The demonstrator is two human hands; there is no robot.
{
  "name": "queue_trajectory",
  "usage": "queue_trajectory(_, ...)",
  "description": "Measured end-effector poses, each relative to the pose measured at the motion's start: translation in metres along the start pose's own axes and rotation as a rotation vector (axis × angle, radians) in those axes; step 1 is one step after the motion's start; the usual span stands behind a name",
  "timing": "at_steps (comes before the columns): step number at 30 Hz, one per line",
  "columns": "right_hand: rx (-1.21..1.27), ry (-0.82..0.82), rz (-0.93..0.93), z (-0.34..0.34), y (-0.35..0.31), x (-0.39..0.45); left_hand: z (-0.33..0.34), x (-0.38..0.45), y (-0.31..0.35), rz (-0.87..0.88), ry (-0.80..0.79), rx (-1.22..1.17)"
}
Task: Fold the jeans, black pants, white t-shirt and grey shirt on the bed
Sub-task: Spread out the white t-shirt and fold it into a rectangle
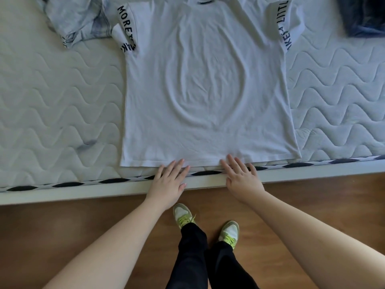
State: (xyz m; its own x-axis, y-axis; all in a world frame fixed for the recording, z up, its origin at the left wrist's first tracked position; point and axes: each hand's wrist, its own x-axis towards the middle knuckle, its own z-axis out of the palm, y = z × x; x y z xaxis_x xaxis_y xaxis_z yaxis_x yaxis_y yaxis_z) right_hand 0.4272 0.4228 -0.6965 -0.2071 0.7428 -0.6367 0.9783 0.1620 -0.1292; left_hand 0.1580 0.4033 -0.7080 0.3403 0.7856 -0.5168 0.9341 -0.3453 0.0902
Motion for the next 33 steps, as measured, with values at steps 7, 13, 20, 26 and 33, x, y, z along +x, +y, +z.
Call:
queue_trajectory(7,-0.067,-0.112,0.09,-0.053,-0.023,0.034,-0.06,0.035,-0.01,0.038,-0.096,-0.184)
queue_trajectory(13,0.016,-0.305,0.152,-0.071,-0.029,0.04,-0.076,0.042,-0.043,0.024,-0.194,-0.217)
queue_trajectory(20,0.035,-0.36,0.098,-0.066,-0.021,0.038,-0.085,0.055,-0.077,-0.063,-0.236,-0.327)
queue_trajectory(26,-0.032,-0.32,0.06,-0.111,-0.027,0.091,-0.125,0.089,-0.106,-0.206,-0.132,-0.487)
queue_trajectory(33,0.117,-0.047,-0.035,-0.174,-0.042,0.151,-0.165,0.12,-0.141,-0.373,0.086,-0.631)
